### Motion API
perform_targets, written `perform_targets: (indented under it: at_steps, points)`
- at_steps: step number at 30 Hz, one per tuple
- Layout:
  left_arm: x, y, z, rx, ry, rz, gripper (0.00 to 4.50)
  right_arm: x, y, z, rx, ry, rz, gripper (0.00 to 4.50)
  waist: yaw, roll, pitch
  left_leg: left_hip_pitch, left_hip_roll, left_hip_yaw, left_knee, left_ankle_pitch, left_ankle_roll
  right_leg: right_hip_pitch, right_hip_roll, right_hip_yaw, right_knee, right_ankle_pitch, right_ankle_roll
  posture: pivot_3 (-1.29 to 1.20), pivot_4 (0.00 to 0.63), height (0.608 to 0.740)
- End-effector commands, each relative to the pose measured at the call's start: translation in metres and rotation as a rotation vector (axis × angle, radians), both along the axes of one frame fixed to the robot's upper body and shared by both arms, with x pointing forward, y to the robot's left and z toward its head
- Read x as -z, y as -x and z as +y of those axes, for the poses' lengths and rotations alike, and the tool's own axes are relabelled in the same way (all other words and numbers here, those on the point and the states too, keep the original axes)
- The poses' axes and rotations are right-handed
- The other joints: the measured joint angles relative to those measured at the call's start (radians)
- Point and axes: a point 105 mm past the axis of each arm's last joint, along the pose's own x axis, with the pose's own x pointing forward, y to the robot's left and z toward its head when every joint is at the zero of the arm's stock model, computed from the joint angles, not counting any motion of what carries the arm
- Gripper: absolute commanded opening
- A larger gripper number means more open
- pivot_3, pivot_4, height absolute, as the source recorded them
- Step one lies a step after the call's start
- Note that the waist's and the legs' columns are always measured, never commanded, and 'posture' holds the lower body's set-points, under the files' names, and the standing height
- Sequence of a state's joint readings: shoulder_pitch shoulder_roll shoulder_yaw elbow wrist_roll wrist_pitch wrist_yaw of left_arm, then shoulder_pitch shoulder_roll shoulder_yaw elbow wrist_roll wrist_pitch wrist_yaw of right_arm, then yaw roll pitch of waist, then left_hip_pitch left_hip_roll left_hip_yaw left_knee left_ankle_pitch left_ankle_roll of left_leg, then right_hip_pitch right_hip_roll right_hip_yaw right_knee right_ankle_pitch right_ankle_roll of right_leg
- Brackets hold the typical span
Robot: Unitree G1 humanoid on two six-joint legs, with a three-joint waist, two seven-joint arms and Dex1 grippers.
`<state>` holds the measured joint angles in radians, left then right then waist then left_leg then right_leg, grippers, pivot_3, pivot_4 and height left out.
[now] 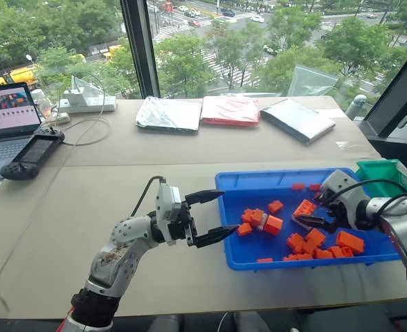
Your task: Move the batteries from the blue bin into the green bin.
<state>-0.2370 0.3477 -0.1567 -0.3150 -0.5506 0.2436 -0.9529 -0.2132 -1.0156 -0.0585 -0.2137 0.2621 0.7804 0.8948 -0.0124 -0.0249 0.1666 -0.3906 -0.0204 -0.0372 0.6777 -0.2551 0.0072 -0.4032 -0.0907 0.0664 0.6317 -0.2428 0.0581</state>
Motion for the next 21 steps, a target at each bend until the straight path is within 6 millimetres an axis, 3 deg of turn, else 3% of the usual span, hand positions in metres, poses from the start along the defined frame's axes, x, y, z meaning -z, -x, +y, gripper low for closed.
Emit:
perform_targets:
  at_steps: [1, 15, 18, 21]
  points:
    - [-0.007, 0.004, -0.001, 0.010, 0.009, -0.043, 4.50, -0.009, 0.002, 0.000, 0.011, -0.013, -0.018, 4.47, -0.001, 0.000, 0.000, 0.000, 0.000, 0.000, 0.000, 0.000, 0.000, 0.000, 0.000, 0.000, 0.000, 0.000, 0.000, 0.00, 0.150, 0.740]
    - [-0.004, 0.003, 0.001, -0.003, 0.005, -0.042, 4.50, 0.017, -0.005, -0.002, 0.062, -0.004, 0.059, 4.47, -0.001, 0.000, 0.000, 0.000, 0.000, 0.000, 0.000, 0.000, 0.000, 0.000, 0.000, 0.000, 0.000, 0.000, 0.000, 0.00, 0.150, 0.740]
    - [-0.004, 0.003, 0.001, -0.006, 0.003, -0.041, 4.50, 0.017, -0.008, 0.002, 0.057, -0.012, 0.056, 3.76, 0.000, 0.000, 0.000, 0.000, 0.000, 0.000, 0.000, 0.000, 0.000, 0.000, 0.000, 0.000, 0.000, 0.000, 0.000, 0.00, 0.150, 0.740]
    - [-0.004, 0.003, 0.000, -0.009, 0.002, -0.041, 4.50, 0.019, -0.008, 0.004, 0.050, -0.007, 0.059, 2.74, 0.000, 0.000, 0.000, 0.000, 0.000, 0.000, 0.000, 0.000, 0.000, 0.000, 0.000, 0.000, 0.000, 0.000, 0.000, 0.00, 0.150, 0.740]
